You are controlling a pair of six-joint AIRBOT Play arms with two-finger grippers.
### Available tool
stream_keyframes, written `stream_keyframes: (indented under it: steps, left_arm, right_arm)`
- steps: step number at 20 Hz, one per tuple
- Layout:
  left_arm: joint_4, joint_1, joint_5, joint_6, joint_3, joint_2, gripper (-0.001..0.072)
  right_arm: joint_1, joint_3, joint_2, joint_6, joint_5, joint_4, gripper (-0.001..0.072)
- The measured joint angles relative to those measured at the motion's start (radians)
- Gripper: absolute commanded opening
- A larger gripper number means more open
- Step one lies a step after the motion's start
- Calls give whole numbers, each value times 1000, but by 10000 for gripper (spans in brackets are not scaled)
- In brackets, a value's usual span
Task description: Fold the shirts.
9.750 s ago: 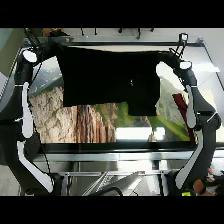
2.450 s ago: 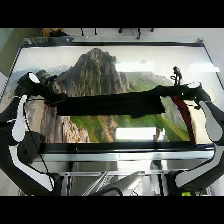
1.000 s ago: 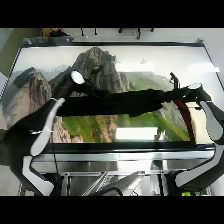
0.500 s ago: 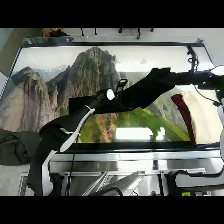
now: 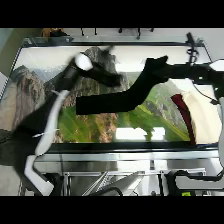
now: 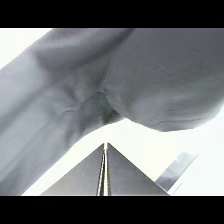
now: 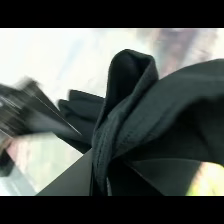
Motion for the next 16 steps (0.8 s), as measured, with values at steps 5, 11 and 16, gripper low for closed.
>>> stream_keyframes:
  steps: [5,11,16]
  left_arm:
    - [0,224,-106,7,-40,251,16]
    - [-1,340,-170,36,-49,381,16]
    - [-1,335,-184,68,-101,402,16]
  right_arm:
    - [323,0,-92,-28,-223,9,28]
    - [707,11,-316,-207,-655,121,486]
    - [853,97,-409,-497,-828,358,637]
